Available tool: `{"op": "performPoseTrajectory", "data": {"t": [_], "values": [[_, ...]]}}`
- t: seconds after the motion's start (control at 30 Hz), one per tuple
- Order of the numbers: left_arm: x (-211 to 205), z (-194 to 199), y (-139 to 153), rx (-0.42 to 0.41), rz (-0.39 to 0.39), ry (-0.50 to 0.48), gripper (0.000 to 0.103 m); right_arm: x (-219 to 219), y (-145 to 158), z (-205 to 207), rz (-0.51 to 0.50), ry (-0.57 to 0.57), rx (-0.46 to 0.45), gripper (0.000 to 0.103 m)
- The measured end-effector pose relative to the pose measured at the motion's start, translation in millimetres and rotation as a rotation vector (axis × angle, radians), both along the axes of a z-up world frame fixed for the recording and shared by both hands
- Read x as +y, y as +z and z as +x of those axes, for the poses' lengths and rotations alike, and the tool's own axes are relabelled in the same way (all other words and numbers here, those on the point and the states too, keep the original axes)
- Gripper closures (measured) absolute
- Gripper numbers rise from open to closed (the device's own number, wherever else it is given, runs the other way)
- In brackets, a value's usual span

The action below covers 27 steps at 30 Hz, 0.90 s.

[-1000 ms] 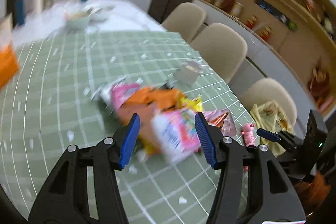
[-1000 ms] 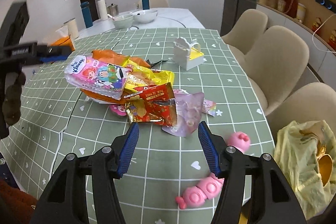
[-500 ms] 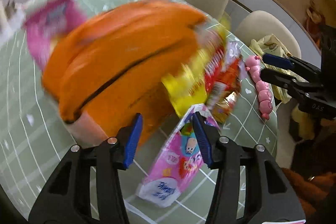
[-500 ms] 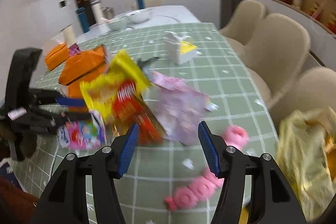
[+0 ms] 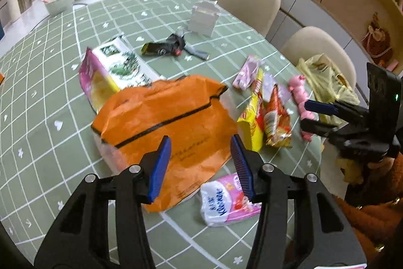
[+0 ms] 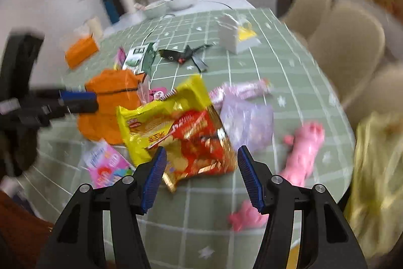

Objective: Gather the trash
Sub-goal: 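Grasp the red snack packet with the right tool, then grasp the pink tissue pack with the left tool while the right tool holds the red packet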

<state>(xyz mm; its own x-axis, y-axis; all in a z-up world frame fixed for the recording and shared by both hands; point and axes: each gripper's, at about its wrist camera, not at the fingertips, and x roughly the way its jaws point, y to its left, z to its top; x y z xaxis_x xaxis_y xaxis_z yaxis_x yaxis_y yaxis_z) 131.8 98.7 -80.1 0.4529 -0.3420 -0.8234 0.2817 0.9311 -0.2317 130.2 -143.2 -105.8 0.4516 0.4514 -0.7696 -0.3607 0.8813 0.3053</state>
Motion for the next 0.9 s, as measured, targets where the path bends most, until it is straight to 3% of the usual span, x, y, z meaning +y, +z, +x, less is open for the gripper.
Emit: {"op": "performPoseTrajectory", "data": {"t": [0.07,0.23,0.27,0.3,0.33,0.43,0.6,0.8,0.9], "values": [[3,-1,1,0.007,-0.007,0.012,0.056,3,-13,6,0.013,-0.036,0.05,0.047],[11,-18,10,-0.001,-0.005,-0.004,0.056,24,-36,23,-0.067,-0.059,0.076,0.05],[9,-20,9,0.0,0.002,-0.014,0.056,27,-35,22,-0.077,-0.043,0.051,0.054],[8,-22,7,0.008,0.008,-0.024,0.056,29,-36,23,-0.071,-0.021,0.055,0.07],[6,-24,5,0.015,0.007,-0.027,0.056,28,-35,23,-0.038,-0.001,0.064,0.078],[1,-29,-2,0.045,-0.002,-0.036,0.056,19,-20,14,-0.024,0.001,0.02,0.087],[-19,-38,-15,0.063,0.057,-0.129,0.056,-9,15,-3,0.002,-0.049,-0.069,0.087],[-63,-43,-21,-0.059,0.236,-0.389,0.056,-43,36,-22,0.016,-0.122,-0.119,0.087],[-70,-26,-29,-0.02,0.229,-0.424,0.056,-53,37,-31,0.019,-0.149,-0.124,0.087]]}}
